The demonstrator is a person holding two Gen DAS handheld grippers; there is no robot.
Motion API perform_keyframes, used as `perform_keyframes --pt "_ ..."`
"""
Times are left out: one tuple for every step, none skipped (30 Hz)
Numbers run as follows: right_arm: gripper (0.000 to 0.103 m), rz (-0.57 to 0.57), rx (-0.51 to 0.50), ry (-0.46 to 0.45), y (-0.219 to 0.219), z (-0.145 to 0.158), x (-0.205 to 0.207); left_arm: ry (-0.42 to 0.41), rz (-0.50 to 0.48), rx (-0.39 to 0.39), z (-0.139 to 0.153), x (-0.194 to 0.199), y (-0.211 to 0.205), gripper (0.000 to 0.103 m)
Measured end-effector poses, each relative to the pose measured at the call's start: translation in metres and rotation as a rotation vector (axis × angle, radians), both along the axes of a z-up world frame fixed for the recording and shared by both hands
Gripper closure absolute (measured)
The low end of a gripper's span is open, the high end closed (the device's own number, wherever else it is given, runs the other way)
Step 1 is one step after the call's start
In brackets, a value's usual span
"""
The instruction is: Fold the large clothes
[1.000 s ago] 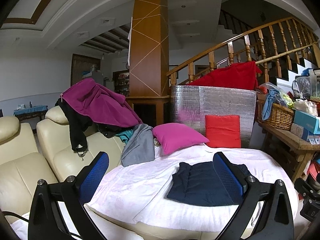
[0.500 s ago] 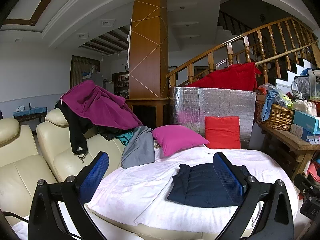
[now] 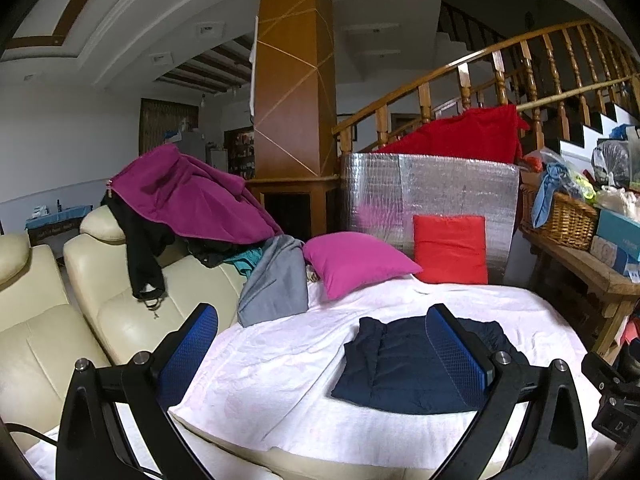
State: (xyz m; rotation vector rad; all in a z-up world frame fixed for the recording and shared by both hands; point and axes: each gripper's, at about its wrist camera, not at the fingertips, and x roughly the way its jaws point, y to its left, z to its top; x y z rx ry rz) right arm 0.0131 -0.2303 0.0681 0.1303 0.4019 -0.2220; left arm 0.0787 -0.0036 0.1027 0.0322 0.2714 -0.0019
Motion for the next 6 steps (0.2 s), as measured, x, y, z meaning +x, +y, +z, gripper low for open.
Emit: perform_keyframes --pt "0.000 -0.001 0.005 0.008 -0.004 -0.002 0.008 0.005 -0.004 0.003 -0.002 0.004 -0.002 0.000" --pt "0.000 -0.003 0.007 0.016 -0.008 -0.005 0.015 0.013 -0.015 0.005 -0.005 0.014 -0.007 0.000" --pt "0.000 -0.005 0.009 0.023 -0.012 -0.007 0.023 0.019 -0.031 0.004 -0.008 0.023 -0.010 0.000" --pt "0.000 -0.007 0.015 0.030 -0.020 -0.010 0.034 0.024 -0.044 0.000 -0.011 0.030 -0.013 0.000" --pt "0.000 -0.010 0.019 0.035 -0.027 -0.013 0.043 0.039 -0.056 -0.010 -0.016 0.044 -0.015 0.000" --pt "0.000 -0.015 0.021 0.036 -0.034 -0.015 0.051 0.063 -0.056 -0.020 -0.024 0.064 -0.016 0.000"
